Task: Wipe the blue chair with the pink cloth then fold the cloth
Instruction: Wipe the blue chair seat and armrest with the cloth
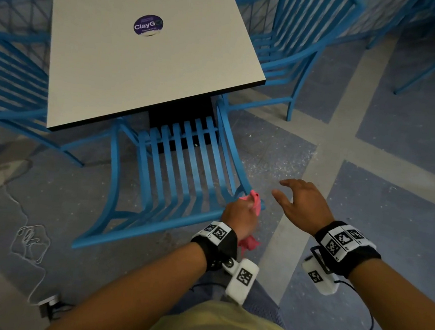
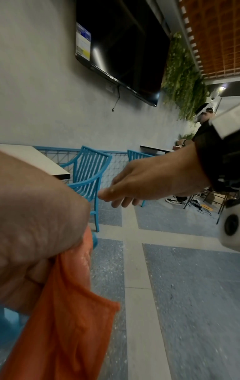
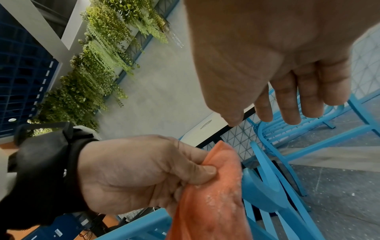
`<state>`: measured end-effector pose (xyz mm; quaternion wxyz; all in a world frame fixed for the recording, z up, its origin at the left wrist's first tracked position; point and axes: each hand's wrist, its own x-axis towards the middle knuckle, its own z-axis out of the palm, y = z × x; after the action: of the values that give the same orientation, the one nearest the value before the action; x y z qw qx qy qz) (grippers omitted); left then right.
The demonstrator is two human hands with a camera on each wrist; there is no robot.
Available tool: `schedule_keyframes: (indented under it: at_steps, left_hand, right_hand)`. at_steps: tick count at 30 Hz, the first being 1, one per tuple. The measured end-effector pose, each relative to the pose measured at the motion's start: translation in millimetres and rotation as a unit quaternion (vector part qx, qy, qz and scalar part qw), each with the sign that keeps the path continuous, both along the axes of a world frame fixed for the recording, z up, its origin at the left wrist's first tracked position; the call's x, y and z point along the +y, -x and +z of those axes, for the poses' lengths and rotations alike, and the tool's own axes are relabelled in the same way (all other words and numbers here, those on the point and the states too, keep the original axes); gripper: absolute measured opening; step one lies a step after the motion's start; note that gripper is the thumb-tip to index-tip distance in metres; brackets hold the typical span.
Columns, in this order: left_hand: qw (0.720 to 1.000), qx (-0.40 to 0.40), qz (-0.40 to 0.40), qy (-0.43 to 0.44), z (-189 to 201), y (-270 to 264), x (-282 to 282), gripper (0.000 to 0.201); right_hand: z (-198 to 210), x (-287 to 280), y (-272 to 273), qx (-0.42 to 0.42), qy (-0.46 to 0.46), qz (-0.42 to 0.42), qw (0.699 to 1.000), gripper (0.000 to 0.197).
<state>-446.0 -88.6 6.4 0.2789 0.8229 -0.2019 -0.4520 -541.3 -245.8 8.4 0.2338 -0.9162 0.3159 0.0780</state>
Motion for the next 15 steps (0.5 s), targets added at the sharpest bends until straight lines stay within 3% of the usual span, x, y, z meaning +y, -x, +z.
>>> schedule_keyframes:
  at_steps: [4,9,15]
  left_hand:
    - [0.999,0.047,0.001,0.002,7.2,13.5,-16.4,0.033]
    - [0.994,0.061,-0.09,0.025,15.3,23.2,-36.3,0.04]
    - [0.992,0.068,-0.102,0.038,34.5,15.2,-22.6,0.038]
  right_hand:
    - [3.4,-2.6,2.4,-0.018,-0.004,-0.018,1.0,0.051]
    - [13.2,-6.9,1.2,-0.041,0.0,-0.031,0.999,0.051]
    - [23.6,-13.6,-1.0,-0.068,0.004,-0.046,0.997,0.05]
